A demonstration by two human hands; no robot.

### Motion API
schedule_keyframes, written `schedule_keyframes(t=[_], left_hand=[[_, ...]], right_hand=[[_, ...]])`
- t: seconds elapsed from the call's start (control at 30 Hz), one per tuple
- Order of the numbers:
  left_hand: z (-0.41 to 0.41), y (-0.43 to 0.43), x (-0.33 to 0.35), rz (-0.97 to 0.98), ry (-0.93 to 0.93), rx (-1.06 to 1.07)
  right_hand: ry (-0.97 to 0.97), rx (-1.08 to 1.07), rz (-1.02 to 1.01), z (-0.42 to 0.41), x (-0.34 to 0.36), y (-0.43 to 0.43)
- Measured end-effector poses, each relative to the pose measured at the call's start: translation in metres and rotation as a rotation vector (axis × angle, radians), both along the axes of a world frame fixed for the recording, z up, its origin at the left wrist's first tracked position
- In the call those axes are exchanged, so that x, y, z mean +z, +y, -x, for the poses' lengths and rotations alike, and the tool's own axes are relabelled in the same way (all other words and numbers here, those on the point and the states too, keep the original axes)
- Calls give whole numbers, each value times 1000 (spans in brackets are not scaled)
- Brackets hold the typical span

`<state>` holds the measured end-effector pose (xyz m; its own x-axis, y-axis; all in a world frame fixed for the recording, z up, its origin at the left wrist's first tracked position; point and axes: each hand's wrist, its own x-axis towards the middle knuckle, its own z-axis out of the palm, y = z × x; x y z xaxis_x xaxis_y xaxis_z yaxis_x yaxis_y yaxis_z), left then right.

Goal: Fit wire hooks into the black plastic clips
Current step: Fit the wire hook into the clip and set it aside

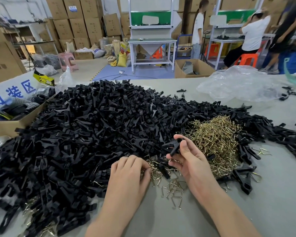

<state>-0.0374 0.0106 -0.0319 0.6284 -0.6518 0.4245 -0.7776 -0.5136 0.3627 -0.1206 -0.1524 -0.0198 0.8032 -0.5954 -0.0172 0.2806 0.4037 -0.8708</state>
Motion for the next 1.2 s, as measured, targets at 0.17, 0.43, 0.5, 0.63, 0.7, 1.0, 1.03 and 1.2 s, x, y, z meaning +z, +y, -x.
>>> schedule_keyframes(t=[0.17,0.43,0.5,0.63,0.7,1.0,1.03,1.2], left_hand=[[8,0,9,154,215,2],[8,-2,19,596,640,71],[6,-2,20,659,785,69],[7,-10,21,886,1171,1],[8,-15,21,975,1297,-3],[3,-16,18,1095,1404,27],[3,-17,18,1076,1392,24],[5,-17,18,996,1394,12]], right_hand=[[-26,64,-24,0,1,2],[-56,168,-90,0,3,7],[-69,178,-118,0,2,8],[-97,199,-135,-2,1,11],[-99,204,-124,-3,1,12],[-51,215,26,-4,-2,15],[-47,216,65,-4,-2,16],[-55,212,139,-4,-4,15]])
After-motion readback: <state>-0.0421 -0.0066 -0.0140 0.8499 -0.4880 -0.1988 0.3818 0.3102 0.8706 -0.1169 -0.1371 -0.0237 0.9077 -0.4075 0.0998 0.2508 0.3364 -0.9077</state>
